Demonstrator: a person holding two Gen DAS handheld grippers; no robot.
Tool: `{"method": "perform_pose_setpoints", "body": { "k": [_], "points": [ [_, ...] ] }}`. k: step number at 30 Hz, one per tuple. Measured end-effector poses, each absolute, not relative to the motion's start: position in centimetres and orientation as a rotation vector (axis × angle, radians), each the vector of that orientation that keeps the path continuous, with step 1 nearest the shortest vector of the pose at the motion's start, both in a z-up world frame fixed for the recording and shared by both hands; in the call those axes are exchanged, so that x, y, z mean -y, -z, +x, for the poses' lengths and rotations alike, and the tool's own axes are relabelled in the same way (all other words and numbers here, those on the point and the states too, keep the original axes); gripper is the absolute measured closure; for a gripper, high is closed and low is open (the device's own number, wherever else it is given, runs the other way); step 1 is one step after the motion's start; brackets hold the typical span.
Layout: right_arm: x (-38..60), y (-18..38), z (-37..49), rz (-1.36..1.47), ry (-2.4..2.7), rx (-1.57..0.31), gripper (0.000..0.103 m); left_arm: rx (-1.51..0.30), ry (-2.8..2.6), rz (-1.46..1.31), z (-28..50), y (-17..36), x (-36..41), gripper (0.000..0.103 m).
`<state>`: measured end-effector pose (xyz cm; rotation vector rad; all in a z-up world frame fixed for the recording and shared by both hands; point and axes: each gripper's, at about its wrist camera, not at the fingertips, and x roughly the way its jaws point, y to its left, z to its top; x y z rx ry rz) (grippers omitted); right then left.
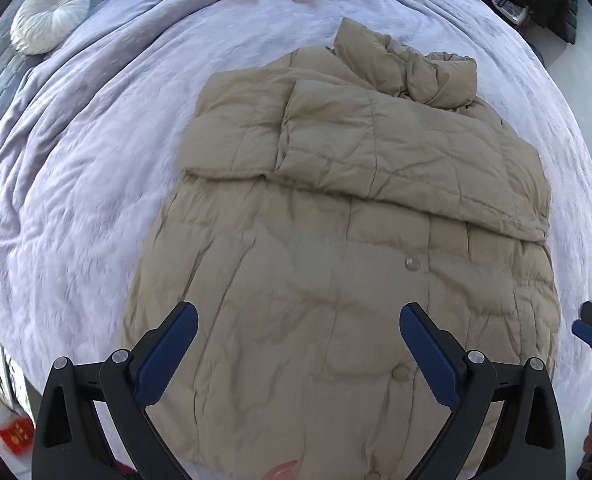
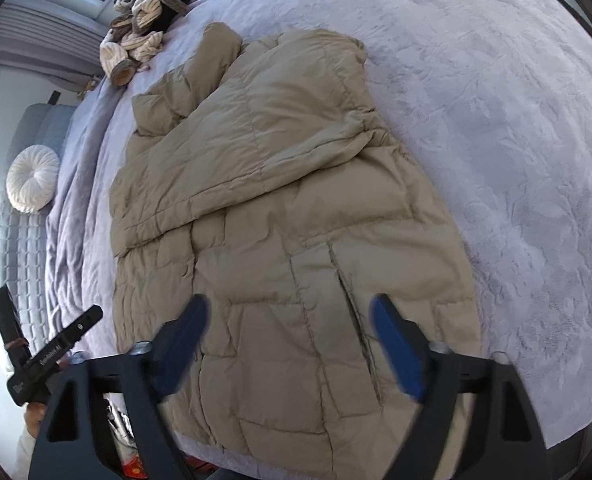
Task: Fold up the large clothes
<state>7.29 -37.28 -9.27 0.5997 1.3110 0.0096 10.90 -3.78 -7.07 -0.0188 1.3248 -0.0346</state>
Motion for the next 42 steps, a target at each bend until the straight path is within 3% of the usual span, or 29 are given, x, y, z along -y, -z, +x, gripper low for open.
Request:
{"method": "perform_pose_setpoints", "body": {
  "k": [14,23,31,42],
  "points": [
    [32.7,9.2,2.4,0.605,0.024,-1.298,0.0,-1.411,0.068,-0.062,4.3,10.1,-3.1,0.002],
    [29.7,11.4,-3.2,0.807,0.082,-1.366,0.0,-1.424,0.063,-0.129,-0.7,11.1,-10.6,0.002],
    [31.7,11.8,-7.8,0.972,0.169,-1.302,0.0,-1.489,0.044,-0.391,-3.3,14.3,-16.8,0.002],
    [34.3,16.0,-14.0,1.292,0.233,-1.205,0.0,-1.545,0.228,-0.649,-4.3,18.7,-14.1,0.002]
  ]
}}
